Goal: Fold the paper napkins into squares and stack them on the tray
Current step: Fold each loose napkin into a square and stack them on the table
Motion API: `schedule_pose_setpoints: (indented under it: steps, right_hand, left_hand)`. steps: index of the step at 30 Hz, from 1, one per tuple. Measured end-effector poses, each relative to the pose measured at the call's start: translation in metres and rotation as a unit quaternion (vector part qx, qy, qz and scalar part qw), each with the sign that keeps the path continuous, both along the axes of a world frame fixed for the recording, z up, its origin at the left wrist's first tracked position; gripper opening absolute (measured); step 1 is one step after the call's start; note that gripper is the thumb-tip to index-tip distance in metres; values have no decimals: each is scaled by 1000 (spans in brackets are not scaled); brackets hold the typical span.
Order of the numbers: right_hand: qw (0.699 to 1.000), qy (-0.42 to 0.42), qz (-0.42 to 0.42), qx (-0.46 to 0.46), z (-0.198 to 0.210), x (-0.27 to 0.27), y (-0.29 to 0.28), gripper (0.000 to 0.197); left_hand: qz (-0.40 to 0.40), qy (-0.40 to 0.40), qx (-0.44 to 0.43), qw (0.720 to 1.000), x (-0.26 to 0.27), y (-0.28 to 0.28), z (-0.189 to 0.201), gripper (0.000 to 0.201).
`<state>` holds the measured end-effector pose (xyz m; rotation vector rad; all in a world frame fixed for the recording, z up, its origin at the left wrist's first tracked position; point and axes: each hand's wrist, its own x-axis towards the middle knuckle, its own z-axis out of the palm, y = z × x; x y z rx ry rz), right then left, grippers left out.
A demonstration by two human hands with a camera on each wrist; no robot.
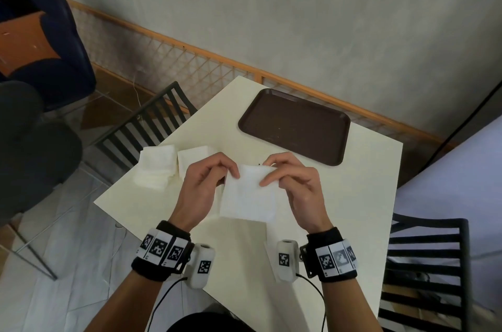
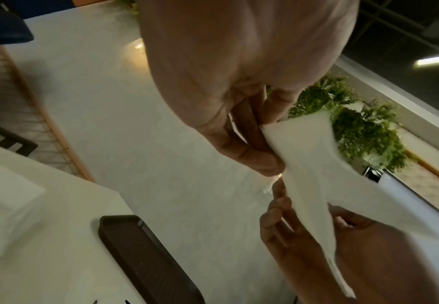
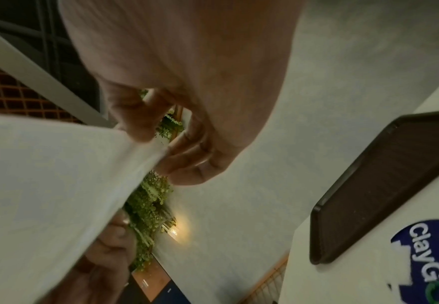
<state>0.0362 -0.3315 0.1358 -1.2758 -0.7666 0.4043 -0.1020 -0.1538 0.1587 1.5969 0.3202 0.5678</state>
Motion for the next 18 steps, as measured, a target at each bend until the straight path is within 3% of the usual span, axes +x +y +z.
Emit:
schedule_pose_setpoints:
  steps: [2,4,5,7,8,13,18]
  right_hand:
    - [999,18,-35,10,5,-4,4,27]
    - [994,-50,-91,-42,7,-15,15,20]
    - [980,-125,-119,-103,7,-23,21,22]
    - [921,-287,-139,-222,1,-36,33,36]
    - [902,-327,-145,-243,-4,-40,37,40]
    - [907,-322,-171,-213,-14,-40,44,44]
    - [914,-273,-202,-222,-18,-23,40,42]
  left_hand:
    - [-4,0,68,998,-4,1,-1,28]
    - [-16,5,151,988,-6,-3,-1,29]
    - [-23,8,181,983,-7,-5,-1,29]
    - [-29,9,215,976,-8,-9,-1,30]
    - [-22,7,221,975,-8,-10,-1,31]
    - [63,-6,217,974,-16,-11,1,35]
    - [171,13,86,981,-26,6,-9,28]
